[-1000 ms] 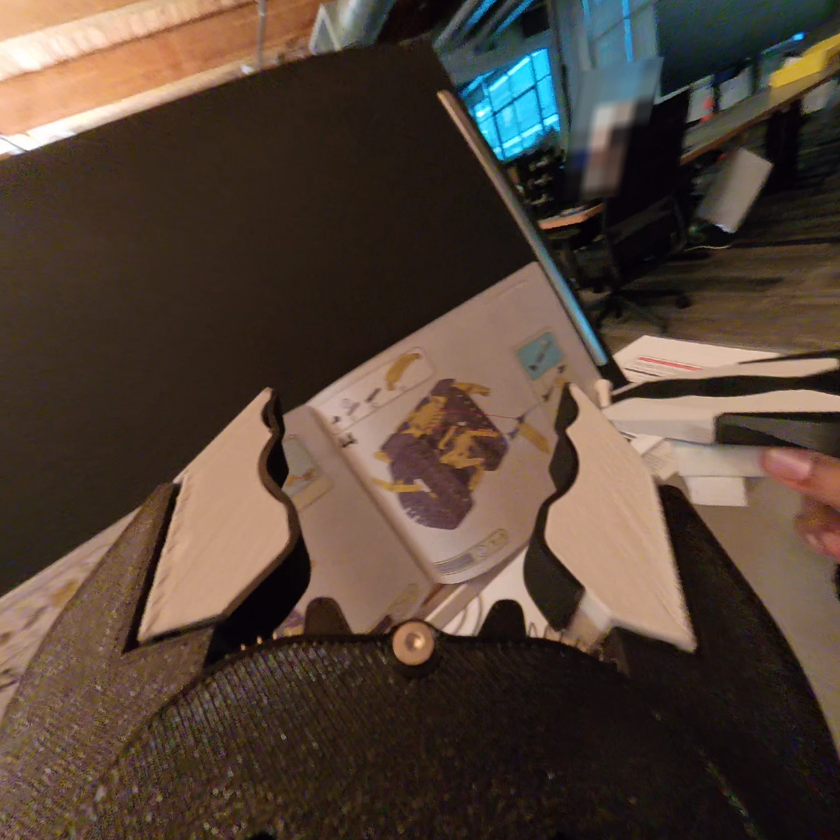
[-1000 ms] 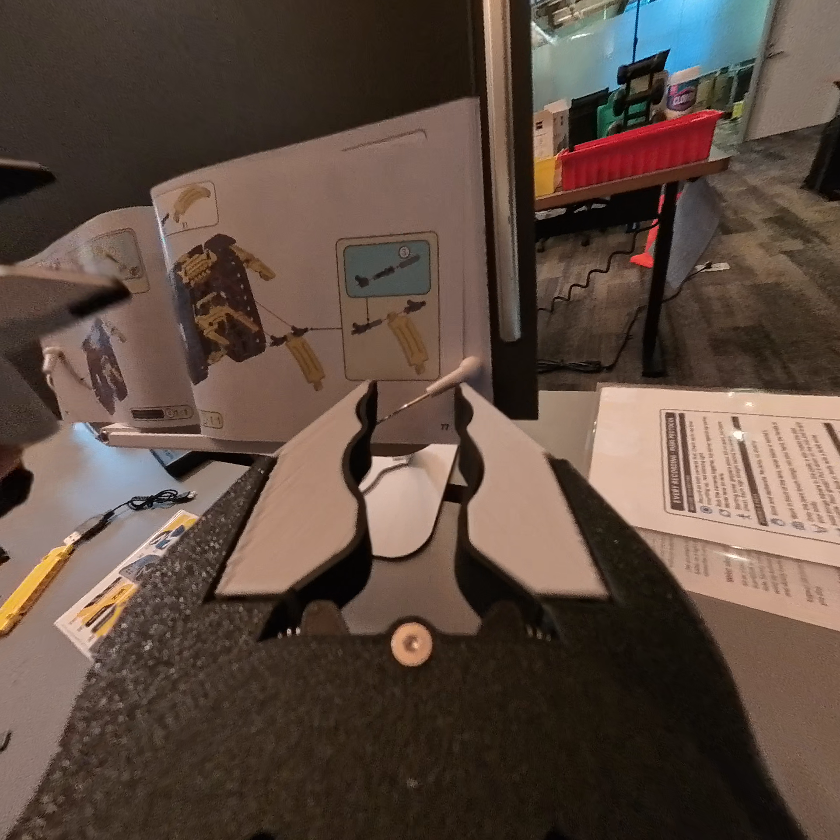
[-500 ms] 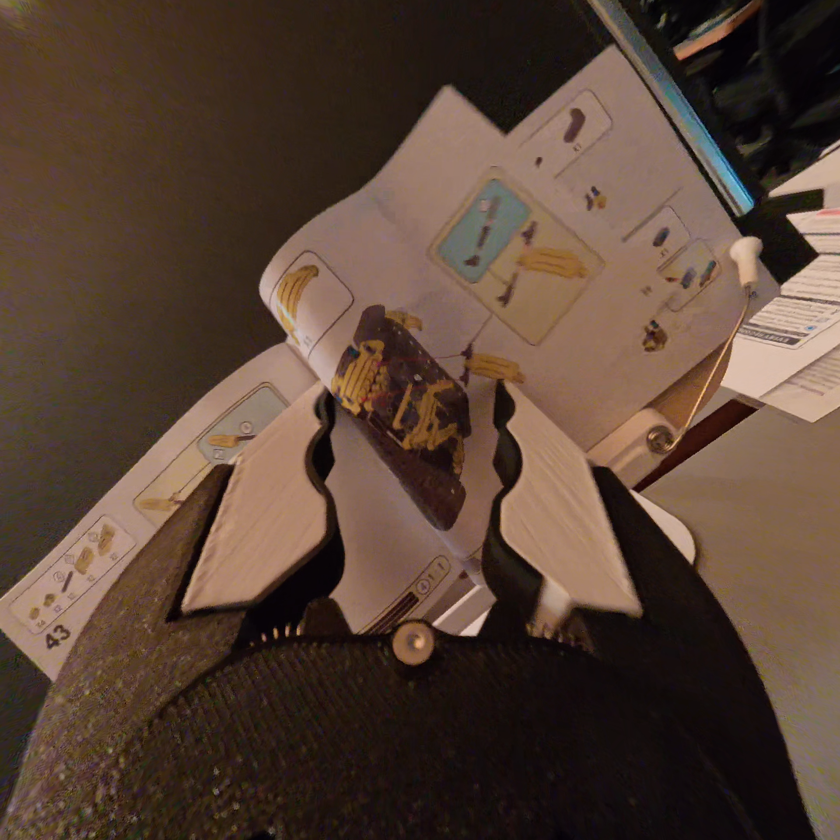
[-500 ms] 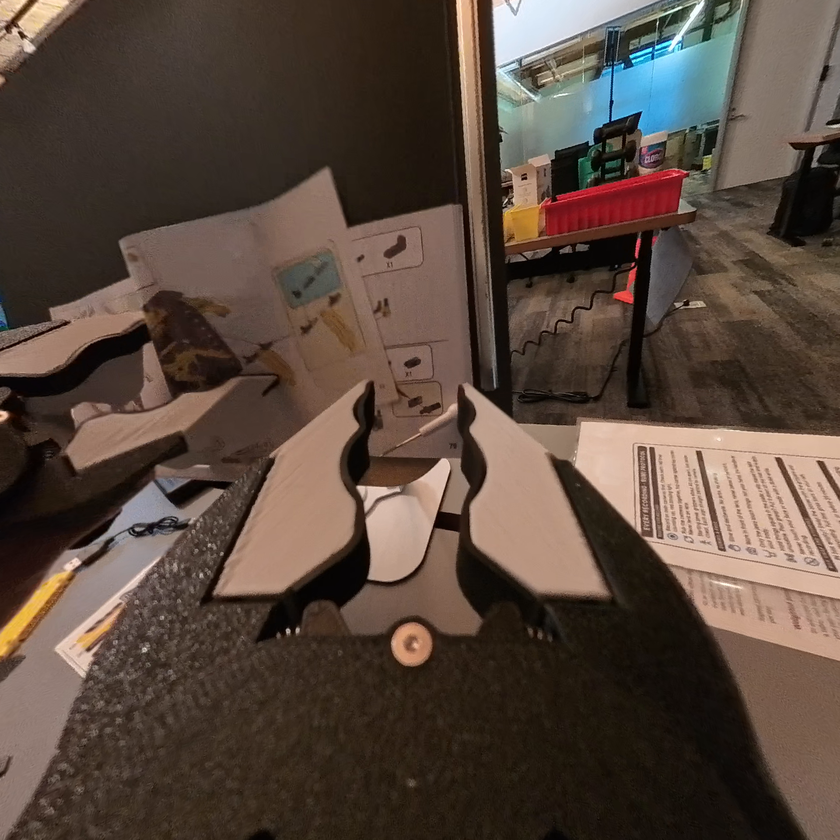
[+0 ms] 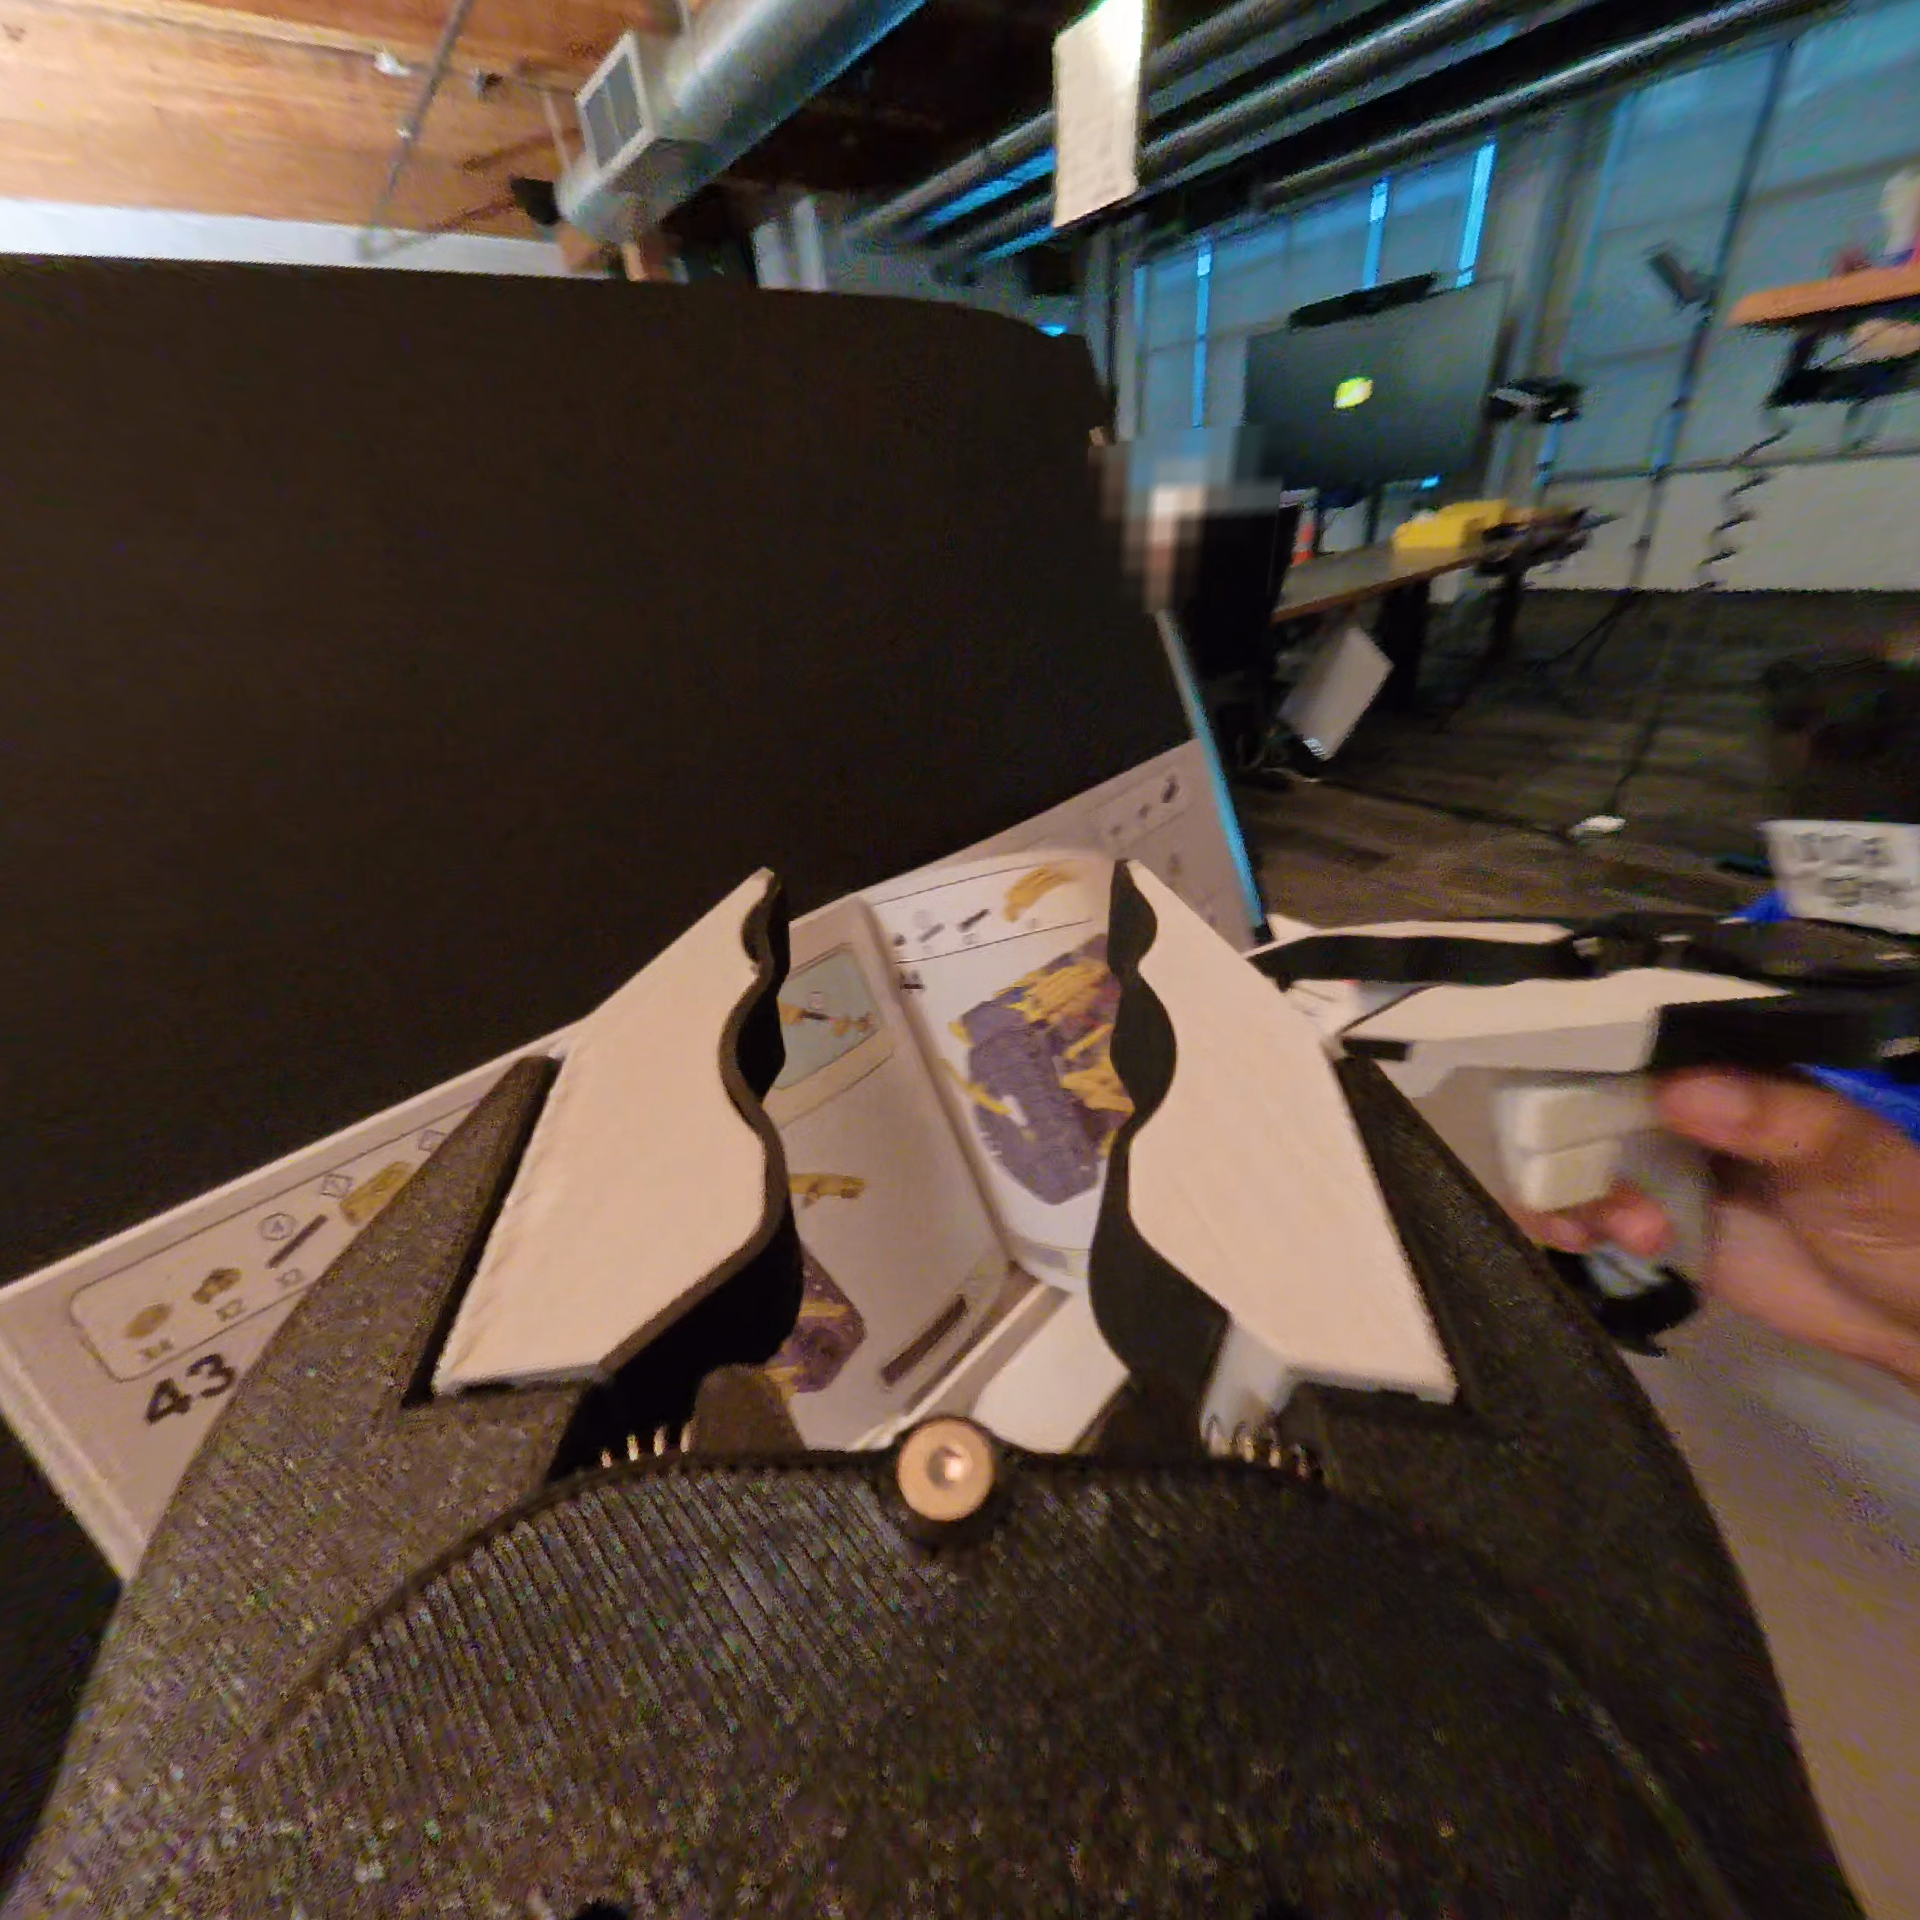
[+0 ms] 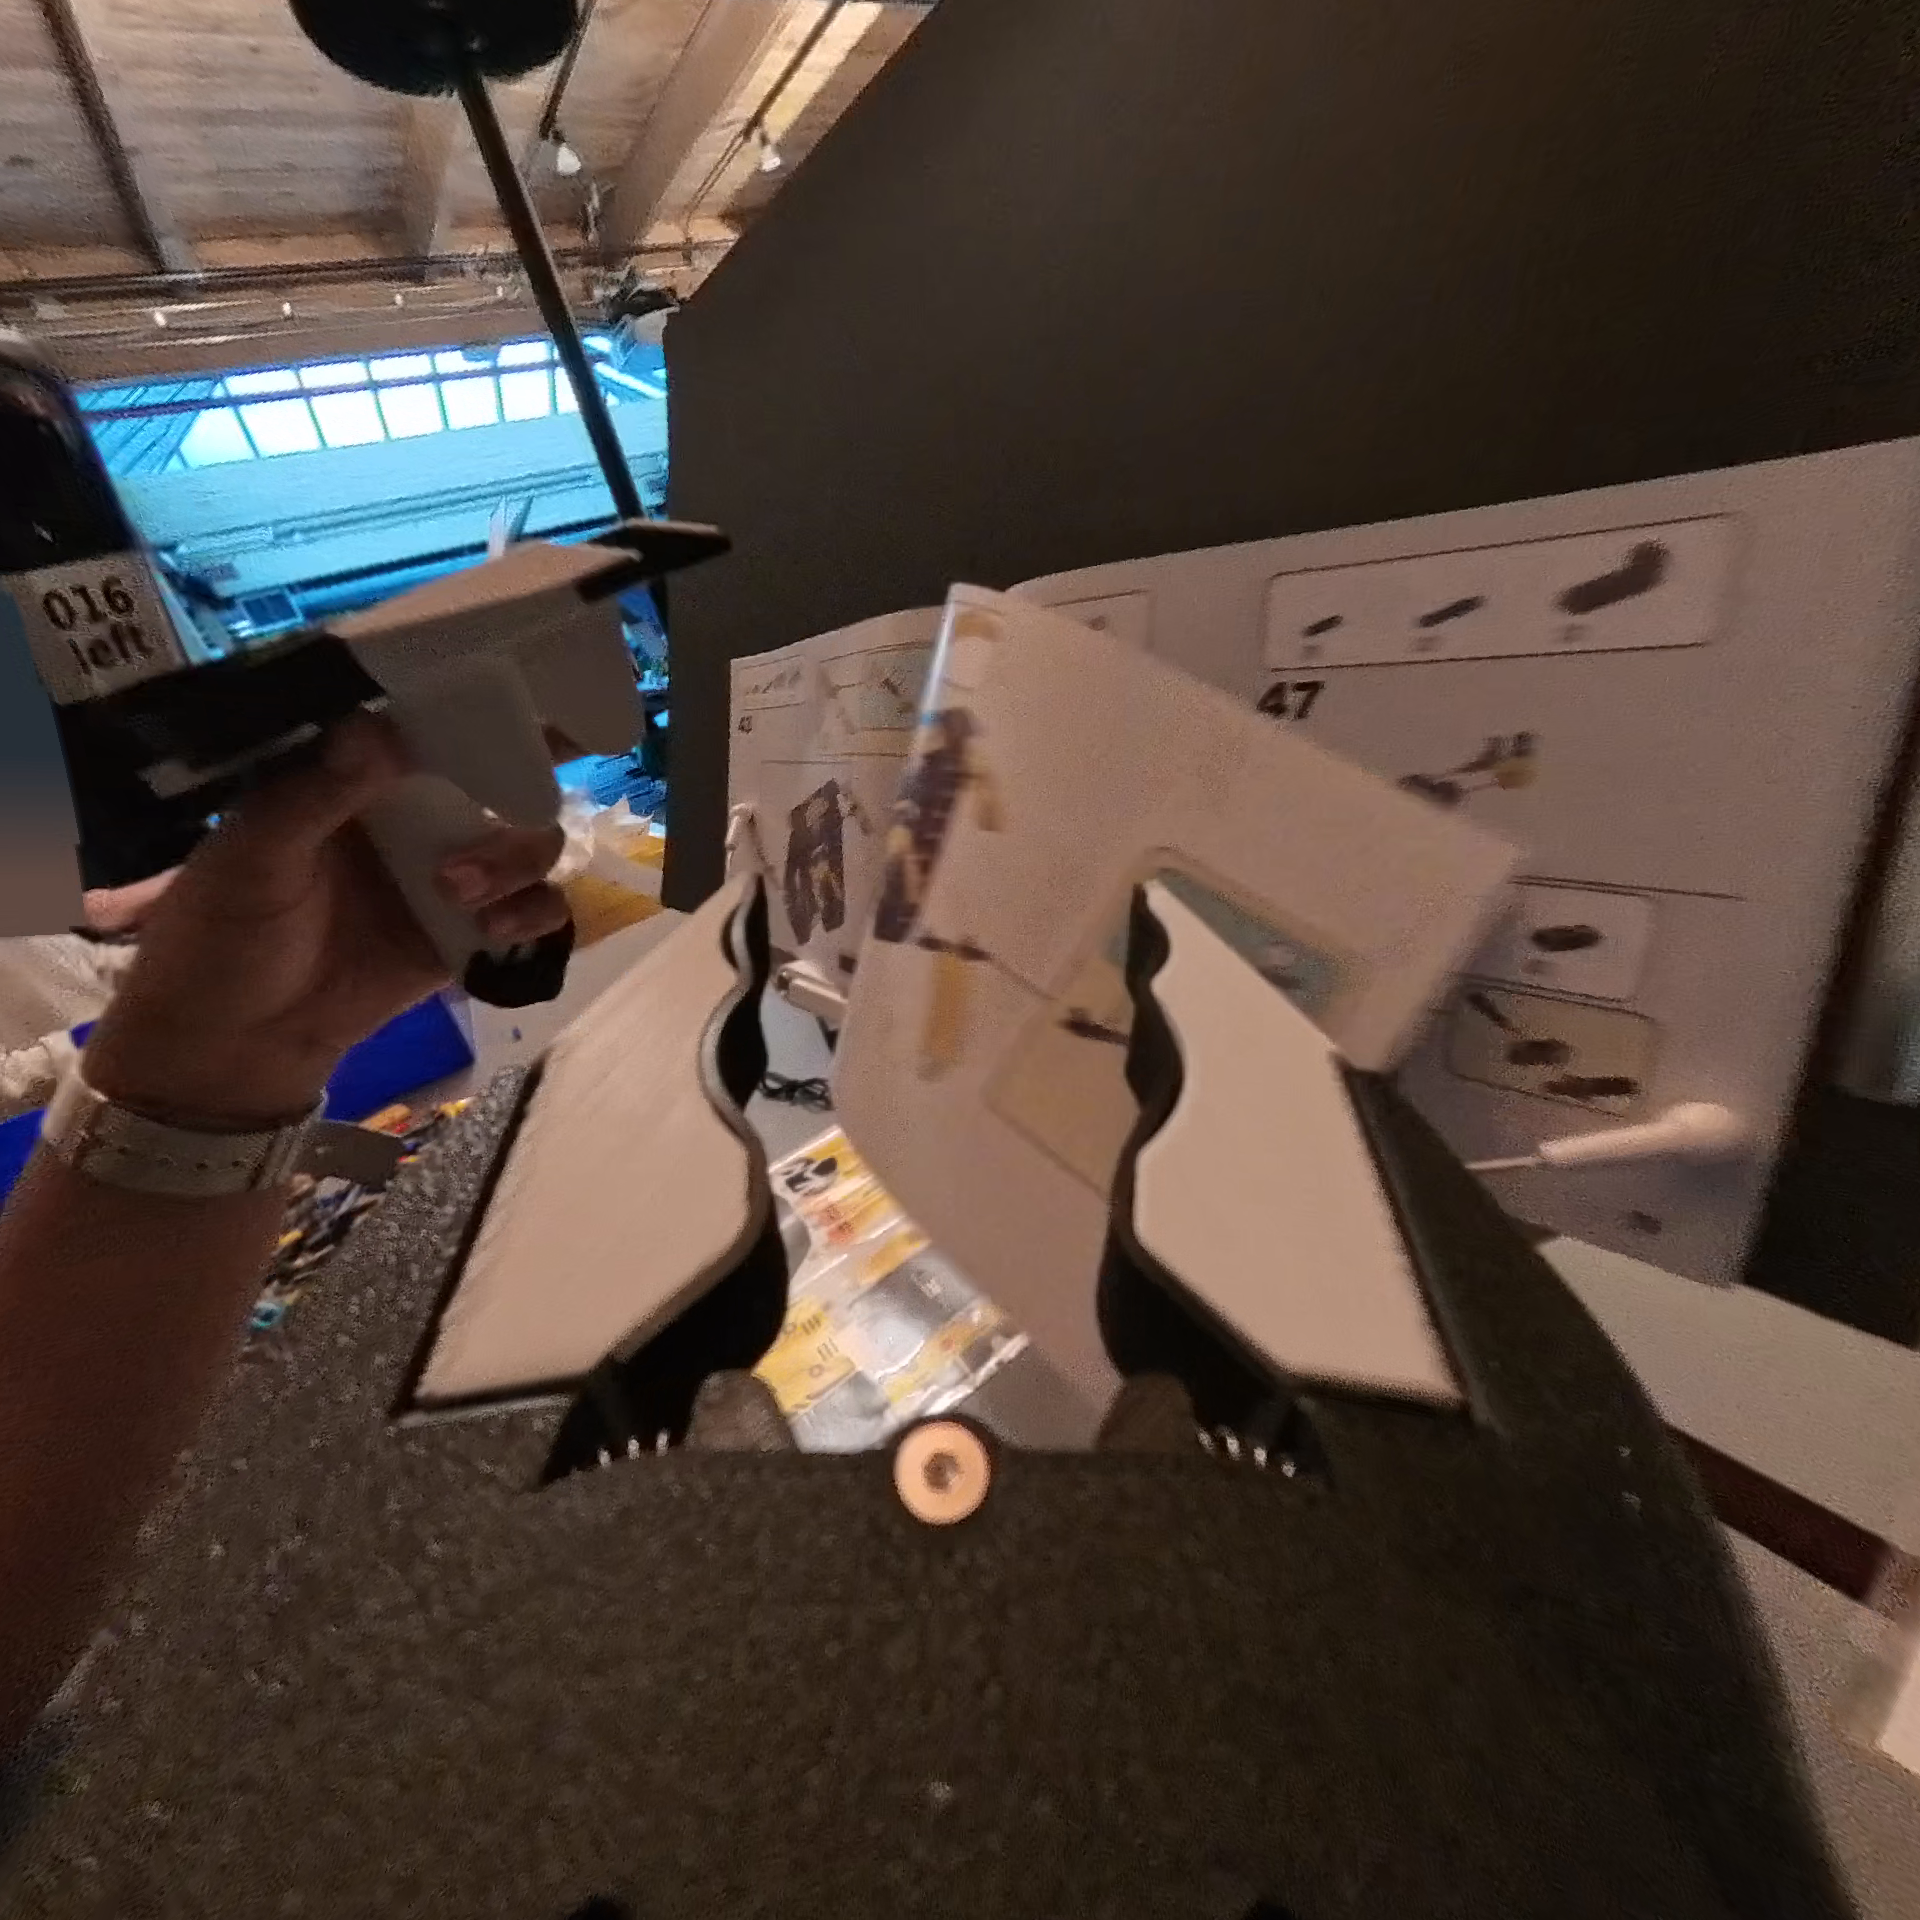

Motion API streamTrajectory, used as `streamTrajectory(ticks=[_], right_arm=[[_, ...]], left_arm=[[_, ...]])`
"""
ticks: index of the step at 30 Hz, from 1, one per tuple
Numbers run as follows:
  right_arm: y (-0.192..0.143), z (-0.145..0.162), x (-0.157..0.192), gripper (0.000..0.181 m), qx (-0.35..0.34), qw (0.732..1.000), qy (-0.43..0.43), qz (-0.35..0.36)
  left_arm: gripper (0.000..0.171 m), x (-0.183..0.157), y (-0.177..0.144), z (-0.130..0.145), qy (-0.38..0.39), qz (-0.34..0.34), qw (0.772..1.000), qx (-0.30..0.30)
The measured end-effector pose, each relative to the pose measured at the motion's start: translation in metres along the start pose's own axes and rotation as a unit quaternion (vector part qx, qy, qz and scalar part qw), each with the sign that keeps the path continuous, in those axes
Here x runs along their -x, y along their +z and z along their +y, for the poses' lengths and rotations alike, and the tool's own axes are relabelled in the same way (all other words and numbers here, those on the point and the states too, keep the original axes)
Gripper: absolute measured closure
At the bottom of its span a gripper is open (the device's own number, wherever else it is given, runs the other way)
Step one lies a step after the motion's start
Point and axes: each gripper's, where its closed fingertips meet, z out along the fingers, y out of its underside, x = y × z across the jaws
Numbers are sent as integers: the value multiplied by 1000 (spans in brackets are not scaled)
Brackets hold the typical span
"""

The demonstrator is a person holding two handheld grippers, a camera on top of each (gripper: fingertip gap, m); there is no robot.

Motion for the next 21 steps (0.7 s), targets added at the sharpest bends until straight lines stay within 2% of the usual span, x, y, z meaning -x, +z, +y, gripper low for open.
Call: streamTrajectory(ticks=[3, 6, 7, 8, 11, 13, 15, 18, 21], right_arm=[[12, 15, 5, 115, 33, 999, -11, 5], [17, 23, 41, 125, 57, 995, 3, -82], [17, 23, 45, 125, 66, 994, -2, -84], [16, 21, 37, 125, 69, 996, -16, -49], [-4, 3, -21, 123, 43, 989, -66, 126], [-23, -6, -51, 114, 26, 979, -65, 190], [-40, -2, -80, 108, 37, 970, -20, 238], [-41, 23, -89, 94, 93, 971, 79, 207], [-32, 52, -69, 98, 162, 966, 164, 118]], left_arm=[[108, -8, -8, -2, -15, 28, 999, 6], [97, -7, -12, 6, 14, 17, 999, 35], [92, -12, -13, 9, 30, 26, 998, 43], [91, -18, -14, 14, 48, 39, 997, 54], [91, -23, -10, 32, 84, 41, 992, 90], [91, -25, -3, 40, 85, 40, 990, 102], [91, -31, 6, 47, 72, 47, 990, 112], [91, -40, 19, 58, 73, 47, 988, 128], [90, -42, 26, 64, 86, 33, 986, 138]])
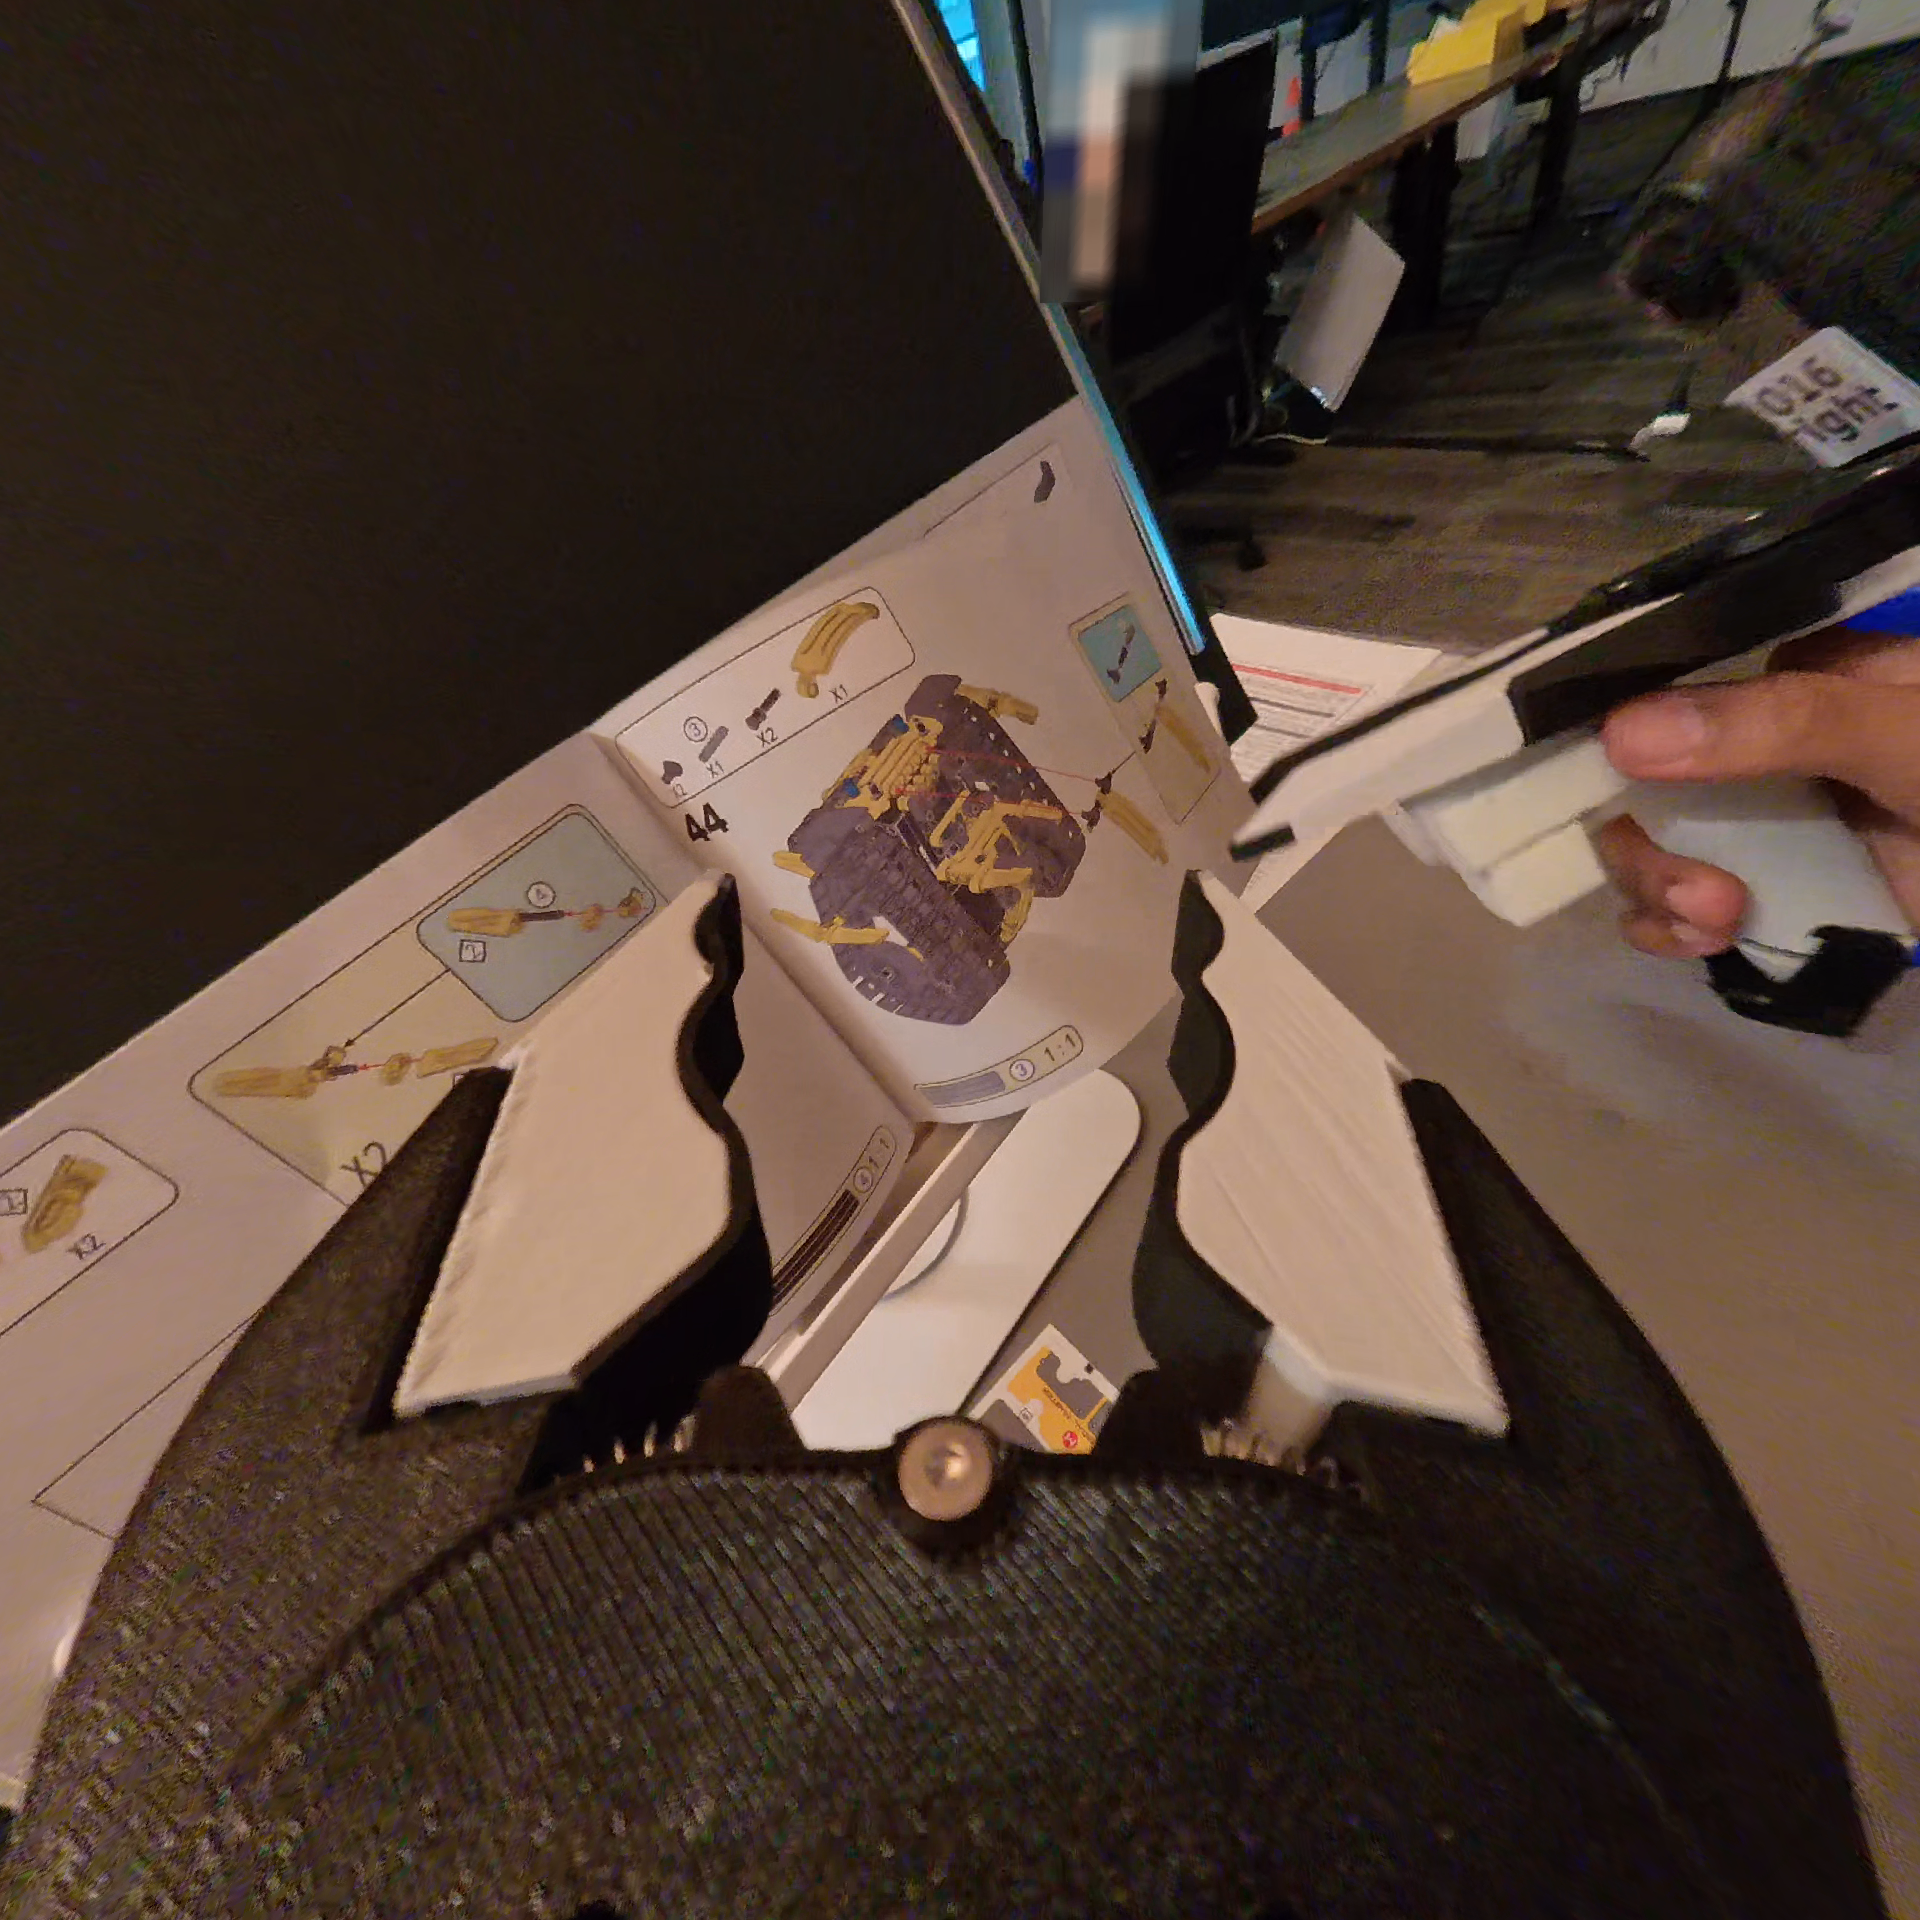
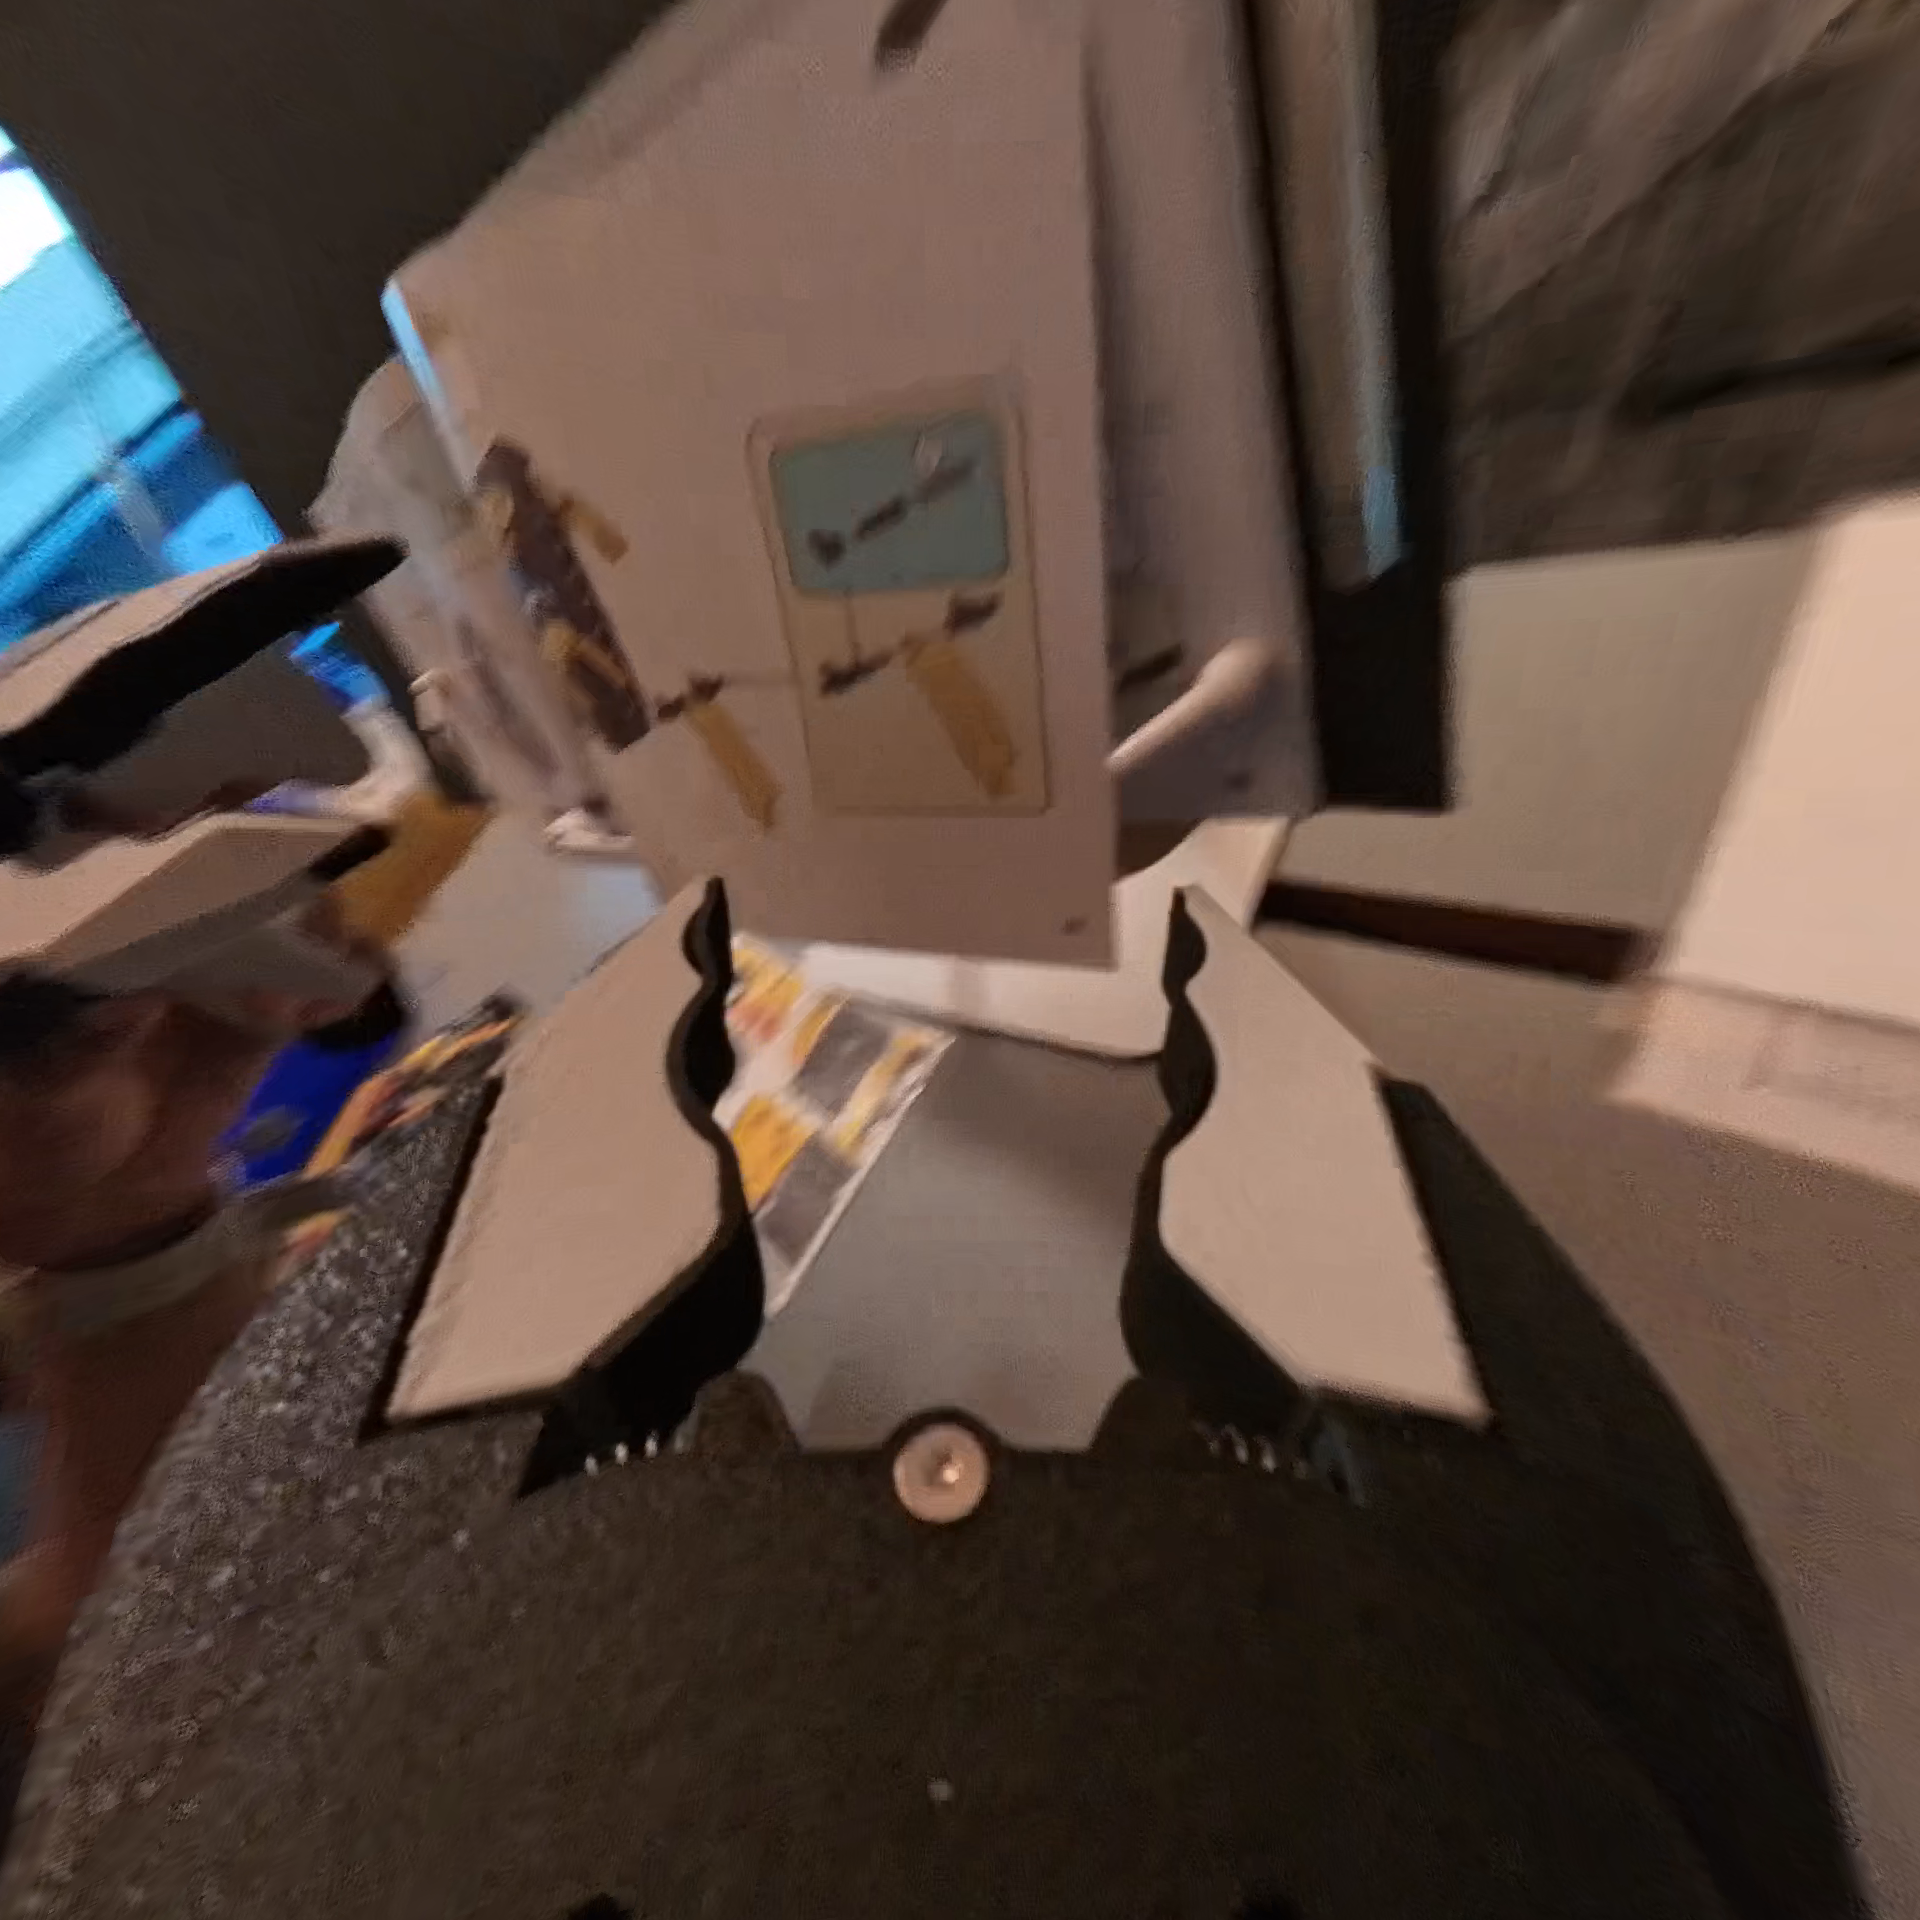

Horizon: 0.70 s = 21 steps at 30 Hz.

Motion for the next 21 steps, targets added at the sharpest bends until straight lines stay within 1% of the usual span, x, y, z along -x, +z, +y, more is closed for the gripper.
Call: streamTrajectory(ticks=[1, 3, 4, 5, 6, 8, 10, 12, 13, 14, 16, 17, 18, 19, 21], right_arm=[[2, 9, 9, 106, 29, 998, 21, -42], [-1, 18, 24, 134, 63, 991, 48, -112], [-5, 15, 30, 152, 60, 987, 50, -137], [-10, 10, 36, 165, 46, 985, 48, -161], [-16, 2, 43, 172, 29, 981, 46, -184], [-28, -11, 63, 179, -2, 971, 30, -236], [-38, -16, 87, 180, -24, 960, -23, -279], [-46, -13, 115, 176, -41, 944, -114, -308], [-50, -8, 131, 171, -50, 932, -164, -321], [-52, -3, 145, 169, -57, 921, -204, -327], [-49, 9, 164, 169, -48, 909, -257, -323], [-46, 15, 170, 169, -39, 906, -274, -321], [-43, 20, 175, 169, -31, 902, -285, -322], [-40, 24, 180, 164, -26, 900, -290, -324], [-35, 29, 189, 147, -26, 897, -293, -330]], left_arm=[[90, 0, 1, 1, -1, 0, 1000, 3], [90, 2, -3, -1, -19, 8, 1000, -3], [90, 5, -7, -4, -33, 12, 999, -13], [90, 8, -12, -9, -47, 14, 998, -25], [90, 12, -17, -13, -61, 16, 997, -39], [90, 16, -30, -26, -90, 30, 993, -74], [91, 14, -43, -39, -129, 61, 984, -107], [94, 18, -54, -46, -198, 89, 969, -118], [94, 17, -61, -48, -232, 113, 959, -119], [92, 13, -69, -50, -259, 153, 946, -119], [89, 3, -88, -53, -291, 225, 923, -115], [86, 4, -94, -53, -298, 235, 918, -115], [86, 8, -98, -53, -298, 230, 919, -116], [86, 10, -101, -51, -292, 222, 923, -114], [82, 7, -104, -48, -274, 220, 931, -100]])
